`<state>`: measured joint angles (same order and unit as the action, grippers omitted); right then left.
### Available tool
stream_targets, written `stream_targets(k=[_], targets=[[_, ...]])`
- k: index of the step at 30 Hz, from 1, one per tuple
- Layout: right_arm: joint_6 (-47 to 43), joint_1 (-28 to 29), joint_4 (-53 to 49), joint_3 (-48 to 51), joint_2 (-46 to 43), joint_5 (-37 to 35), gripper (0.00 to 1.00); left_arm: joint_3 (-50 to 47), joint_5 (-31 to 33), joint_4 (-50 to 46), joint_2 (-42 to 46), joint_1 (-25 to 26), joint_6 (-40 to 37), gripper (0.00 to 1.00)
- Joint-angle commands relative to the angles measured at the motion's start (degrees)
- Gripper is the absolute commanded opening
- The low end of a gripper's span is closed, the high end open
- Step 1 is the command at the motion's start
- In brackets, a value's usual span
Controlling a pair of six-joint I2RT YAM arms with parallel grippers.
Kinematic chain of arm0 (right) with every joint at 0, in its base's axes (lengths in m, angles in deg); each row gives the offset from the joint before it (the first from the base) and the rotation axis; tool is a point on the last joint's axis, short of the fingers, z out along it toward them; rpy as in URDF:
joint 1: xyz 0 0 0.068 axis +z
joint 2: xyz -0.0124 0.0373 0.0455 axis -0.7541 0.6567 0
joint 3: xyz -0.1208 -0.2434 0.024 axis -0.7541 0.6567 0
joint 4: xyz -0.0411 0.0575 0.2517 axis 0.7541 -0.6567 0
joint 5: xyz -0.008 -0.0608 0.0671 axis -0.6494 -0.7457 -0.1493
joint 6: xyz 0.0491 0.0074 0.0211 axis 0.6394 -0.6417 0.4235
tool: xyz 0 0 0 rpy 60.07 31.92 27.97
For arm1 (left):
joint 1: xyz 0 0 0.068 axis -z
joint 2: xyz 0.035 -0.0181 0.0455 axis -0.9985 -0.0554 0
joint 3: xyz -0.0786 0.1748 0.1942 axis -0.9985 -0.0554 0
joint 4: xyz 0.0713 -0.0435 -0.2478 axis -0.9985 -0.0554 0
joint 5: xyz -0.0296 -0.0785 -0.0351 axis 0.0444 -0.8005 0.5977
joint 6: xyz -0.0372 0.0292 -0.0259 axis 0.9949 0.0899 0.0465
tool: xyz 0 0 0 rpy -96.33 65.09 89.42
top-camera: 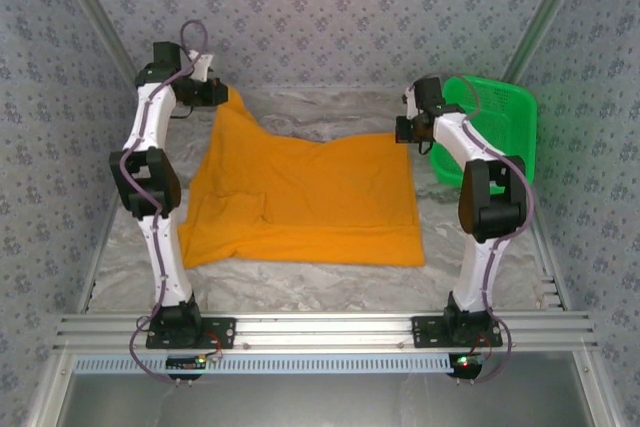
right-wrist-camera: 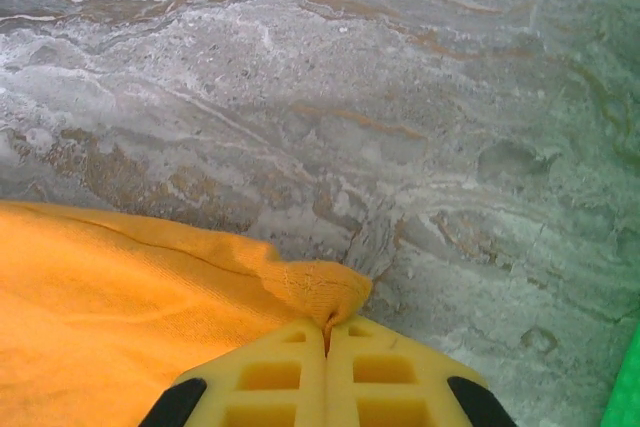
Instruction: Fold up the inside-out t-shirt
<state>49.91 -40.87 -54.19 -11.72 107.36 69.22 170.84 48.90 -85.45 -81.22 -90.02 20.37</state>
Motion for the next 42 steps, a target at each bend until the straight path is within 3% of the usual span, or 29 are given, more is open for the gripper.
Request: stream_targets(k=[1,5,12,16,20,21,22,23,24,25,29,32,36,42], targets=[[1.2,1.4,2.1,5.6,-3.7,-1.5,0.00,-10.7,-0.8,2.8,7.8,1.3,-8.5,0.00],[2.6,1.9,1.6,8.9,-6.8,-1.4,0.00,-26.6,1.2,9.0,17.7,1.5,-12.8,0.00],[7.4,2.8,-5.5,14.1,-13.7,-2.7,0.00,-42.8,4.7,7.3,33.0,1.6,-13.9,0.00],[15.4,3.7,-7.0,24.5,-17.9,-9.1,0.00,-55.3,15.1,9.7,42.0,1.6,-2.3,0.00],[17.0,3.9,-6.6,29.2,-17.1,-11.5,0.16,-66.6,15.4,12.5,49.4,1.6,5.2,0.05],[17.0,4.1,-6.9,29.1,-17.0,-11.4,0.22,-68.4,16.2,12.7,51.1,1.5,7.0,0.11],[16.4,4.4,-7.4,28.7,-17.0,-9.7,0.28,-69.9,17.7,12.5,52.9,1.5,9.2,0.25],[15.6,4.6,-7.6,28.0,-17.2,-7.6,0.33,-70.6,19.2,11.9,54.4,1.0,12.5,0.42],[14.9,5.1,-8.0,27.3,-17.4,-6.5,0.37,-70.8,19.6,11.4,55.2,0.6,14.5,0.51],[14.2,6.0,-8.4,26.2,-17.9,-6.3,0.39,-70.6,19.1,10.7,56.0,-0.1,16.2,0.54],[10.4,11.9,-9.3,18.7,-17.2,-5.3,0.41,-70.4,15.8,10.4,58.4,-1.0,21.4,0.56],[7.9,18.2,-7.0,12.5,-13.5,-0.1,0.42,-70.9,17.4,10.8,58.3,-1.4,26.2,0.59],[5.9,28.1,-2.4,2.2,-5.4,7.4,0.43,-69.3,15.8,9.0,51.5,-3.3,30.9,0.56],[0.1,38.8,2.6,-14.3,9.1,7.7,0.49,-64.3,15.5,4.3,39.9,-6.7,34.8,0.51]])
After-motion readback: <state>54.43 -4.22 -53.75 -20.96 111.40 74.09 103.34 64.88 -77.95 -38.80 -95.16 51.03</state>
